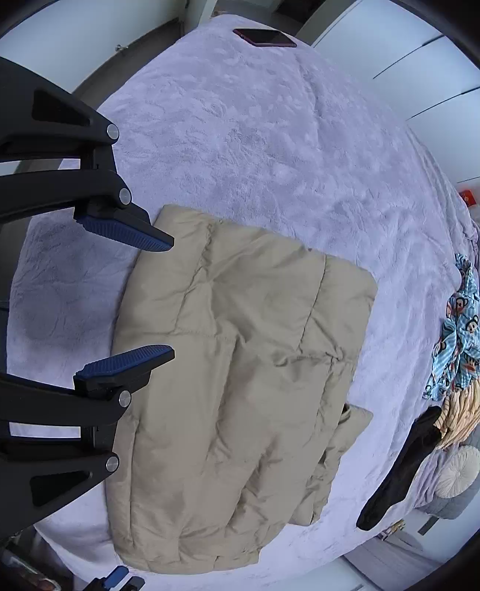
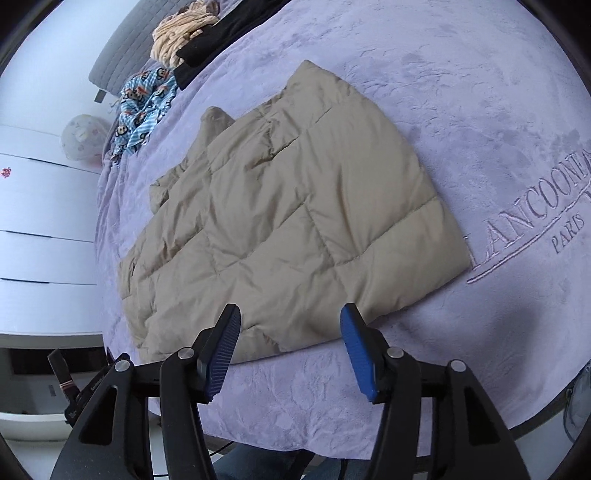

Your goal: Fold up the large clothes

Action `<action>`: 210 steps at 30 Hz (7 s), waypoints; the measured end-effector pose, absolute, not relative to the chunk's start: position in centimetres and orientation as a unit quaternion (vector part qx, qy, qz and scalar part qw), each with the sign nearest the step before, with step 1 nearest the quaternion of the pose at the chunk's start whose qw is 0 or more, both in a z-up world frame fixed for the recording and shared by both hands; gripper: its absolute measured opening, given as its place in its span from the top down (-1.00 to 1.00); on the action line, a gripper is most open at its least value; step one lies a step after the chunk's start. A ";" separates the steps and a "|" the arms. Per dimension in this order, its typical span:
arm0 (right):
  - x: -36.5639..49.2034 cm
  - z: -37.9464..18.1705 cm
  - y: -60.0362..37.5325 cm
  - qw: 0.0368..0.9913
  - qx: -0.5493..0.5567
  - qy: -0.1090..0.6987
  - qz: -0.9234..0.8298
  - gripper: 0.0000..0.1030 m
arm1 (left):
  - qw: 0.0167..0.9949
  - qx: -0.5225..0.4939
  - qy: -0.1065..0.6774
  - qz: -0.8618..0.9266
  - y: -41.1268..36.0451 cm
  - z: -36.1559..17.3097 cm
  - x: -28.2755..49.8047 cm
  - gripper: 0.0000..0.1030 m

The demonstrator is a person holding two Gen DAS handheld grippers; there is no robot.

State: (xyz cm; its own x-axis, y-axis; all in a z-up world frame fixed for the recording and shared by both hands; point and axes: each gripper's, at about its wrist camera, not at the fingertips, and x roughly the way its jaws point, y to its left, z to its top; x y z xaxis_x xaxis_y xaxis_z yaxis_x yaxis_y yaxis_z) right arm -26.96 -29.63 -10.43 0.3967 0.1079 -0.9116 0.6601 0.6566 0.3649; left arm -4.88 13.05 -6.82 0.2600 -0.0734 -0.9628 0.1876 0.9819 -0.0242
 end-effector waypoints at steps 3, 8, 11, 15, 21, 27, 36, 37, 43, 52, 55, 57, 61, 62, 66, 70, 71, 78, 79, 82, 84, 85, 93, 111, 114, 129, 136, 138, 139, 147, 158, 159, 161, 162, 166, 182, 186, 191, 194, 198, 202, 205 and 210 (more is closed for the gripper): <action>-26.4 -10.3 -28.7 0.752 0.370 0.520 -0.162 -0.21 | 0.794 0.050 0.600 -0.081 12.2 -5.8 -5.9 -0.12; -25.4 -9.8 -26.7 0.768 0.347 0.523 -0.124 -0.57 | 0.811 0.045 0.579 -0.062 12.4 -4.2 -7.9 -0.96; -25.6 -10.0 -26.2 0.765 0.348 0.530 -0.114 -0.57 | 0.806 0.045 0.587 -0.062 12.7 -3.9 -8.5 -0.96; -25.7 -10.5 -25.4 0.758 0.351 0.538 -0.111 -0.58 | 0.801 0.049 0.593 -0.068 13.3 -4.1 -8.3 -0.96; -24.2 -10.5 -23.8 0.763 0.351 0.531 -0.111 -0.94 | 0.796 0.057 0.595 -0.091 13.9 -4.5 -6.3 -0.96; -20.3 -11.8 -20.0 0.764 0.355 0.526 -0.121 -1.00 | 0.784 0.069 0.605 -0.116 15.6 -5.3 -2.9 -0.96; -15.3 -14.5 -14.4 0.734 0.379 0.552 -0.114 -1.00 | 0.767 0.109 0.618 -0.130 17.3 -8.0 2.3 -0.96; -15.0 -14.7 -14.1 0.729 0.380 0.557 -0.116 -1.00 | 0.767 0.111 0.619 -0.129 17.5 -8.3 2.8 -0.96; -14.3 -15.5 -13.3 0.713 0.388 0.568 -0.137 -1.00 | 0.745 0.090 0.643 -0.153 18.9 -10.5 5.2 -0.95; -14.0 -16.1 -13.1 0.701 0.378 0.580 -0.169 -1.00 | 0.724 0.026 0.657 -0.210 20.2 -12.5 7.6 -0.95; -14.0 -16.3 -12.9 0.698 0.378 0.583 -0.173 -1.00 | 0.708 0.008 0.667 -0.230 20.6 -13.8 8.9 -0.95; -14.0 -16.4 -12.8 0.696 0.377 0.585 -0.175 -1.00 | 0.697 -0.004 0.670 -0.255 20.7 -14.4 9.6 -0.95; -14.2 -16.6 -12.7 0.691 0.374 0.591 -0.182 -1.00 | 0.667 -0.011 0.674 -0.317 19.5 -16.1 10.3 -0.95; -14.2 -16.6 -12.8 0.690 0.373 0.592 -0.184 -1.00 | 0.656 -0.014 0.677 -0.333 18.9 -16.7 10.3 -0.95; -14.4 -16.7 -12.9 0.684 0.367 0.599 -0.194 -1.00 | 0.619 -0.013 0.693 -0.369 16.1 -19.4 10.7 -0.95; -14.5 -16.5 -13.0 0.681 0.359 0.604 -0.203 -1.00 | 0.600 -0.031 0.684 -0.414 13.2 -20.0 11.3 -0.95; -14.5 -16.4 -13.1 0.681 0.358 0.604 -0.205 -1.00 | 0.594 -0.039 0.686 -0.419 12.7 -20.2 11.5 -0.95; -14.4 -15.0 -14.4 0.695 0.324 0.601 -0.226 -1.00 | 0.559 -0.070 0.698 -0.442 11.3 -21.1 12.1 0.31; -14.4 -14.7 -14.8 0.699 0.318 0.597 -0.231 -1.00 | 0.556 -0.087 0.700 -0.440 11.5 -20.8 12.2 0.43; -14.3 -13.7 -16.6 0.716 0.302 0.579 -0.245 -0.79 | 0.574 -0.081 0.688 -0.437 11.0 -19.0 11.7 0.53; -13.9 -13.4 -17.9 0.727 0.286 0.575 -0.243 0.15 | 0.584 -0.077 0.678 -0.440 10.6 -17.2 11.1 0.53; -13.5 -13.5 -18.5 0.730 0.276 0.576 -0.242 0.51 | 0.588 -0.077 0.674 -0.441 10.3 -16.5 10.8 0.53; -9.2 -17.0 -23.1 0.759 0.247 0.580 -0.162 0.55 | 0.622 -0.098 0.651 -0.423 6.3 -8.4 7.1 0.53; -13.6 -17.7 -31.5 0.730 0.413 0.539 -0.078 0.76 | 0.635 0.029 0.664 -0.395 -15.8 -2.7 -1.5 0.30; -18.2 -14.9 -33.9 0.742 0.423 0.511 -0.096 0.76 | 0.604 0.035 0.673 -0.426 -19.1 -3.7 -2.8 -0.23; -34.5 -8.2 -34.6 0.753 0.473 0.444 -0.114 -0.65 | 0.511 0.065 0.703 -0.490 -28.8 -10.9 -5.1 -0.24; -30.1 -8.9 -29.7 0.760 0.439 0.476 -0.053 -0.64 | 0.545 0.099 0.668 -0.497 -30.2 -10.1 -5.0 -0.24; -29.1 -10.0 -29.8 0.760 0.411 0.494 -0.094 0.01 | 0.584 0.110 0.623 -0.509 -28.1 -7.0 -4.2 -0.24; -28.8 -10.3 -29.9 0.760 0.395 0.504 -0.110 0.65 | 0.606 0.115 0.600 -0.509 -27.1 -5.1 -3.9 -0.24; -30.3 -10.8 -31.2 0.762 0.348 0.519 -0.172 0.66 | 0.732 0.136 0.547 -0.383 -19.7 -5.8 2.8 -0.24; -32.9 -12.3 -37.1 0.739 0.365 0.512 -0.243 0.66 | 0.722 0.179 0.533 -0.404 -32.6 -12.1 -2.0 -0.24; -33.3 -12.8 -37.6 0.737 0.372 0.508 -0.247 0.65 | 0.720 0.185 0.534 -0.403 -33.6 -12.6 -2.5 -0.24; -34.4 -13.7 -38.7 0.731 0.386 0.504 -0.251 0.63 | 0.719 0.194 0.535 -0.400 -34.8 -13.1 -3.0 -0.24; -34.7 -14.2 -39.1 0.726 0.398 0.503 -0.248 0.63 | 0.719 0.200 0.533 -0.398 -35.0 -13.2 -3.3 -0.25; -36.7 -13.3 -40.4 0.702 0.443 0.501 -0.244 0.53 | 0.722 0.211 0.529 -0.393 -34.5 -13.5 -3.3 -0.29; -28.3 -13.2 -39.9 0.758 0.337 0.537 -0.153 0.46 | 0.743 0.209 0.530 -0.352 -28.2 -8.4 -3.7 -0.29; -29.3 -14.5 -39.9 0.754 0.341 0.540 -0.151 0.46 | 0.765 0.169 0.530 -0.323 -23.2 -6.5 -4.0 -1.00; -29.5 -15.2 -39.5 0.750 0.332 0.550 -0.159 0.46 | 0.776 0.136 0.544 -0.289 -18.1 -5.8 -4.2 -1.00; -28.8 -15.3 -38.2 0.747 0.323 0.556 -0.167 0.46 | 0.782 0.112 0.550 -0.269 -15.5 -5.6 -4.1 -1.00; -27.1 -15.1 -36.8 0.743 0.311 0.562 -0.189 0.42 | 0.764 0.107 0.580 -0.261 -13.8 -7.0 -3.4 -1.00; -26.4 -14.0 -35.9 0.739 0.303 0.564 -0.208 0.39 | 0.755 0.133 0.588 -0.258 -12.4 -7.4 -3.9 -1.00; -26.7 -12.6 -35.0 0.738 0.304 0.557 -0.227 0.34 | 0.751 0.136 0.588 -0.269 -11.1 -7.2 -4.3 -1.00; -27.6 -10.4 -32.9 0.751 0.304 0.531 -0.248 -0.14 | 0.744 0.138 0.589 -0.284 -9.7 -7.4 -4.7 -1.00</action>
State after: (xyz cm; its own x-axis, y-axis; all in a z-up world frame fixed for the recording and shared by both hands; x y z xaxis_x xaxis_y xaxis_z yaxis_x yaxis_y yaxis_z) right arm -27.61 -32.93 -10.36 0.3133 -0.0493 -0.9484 0.6946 0.6929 0.1934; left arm -4.68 -9.70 -7.42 0.1459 -0.2592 -0.9547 0.5850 0.8009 -0.1281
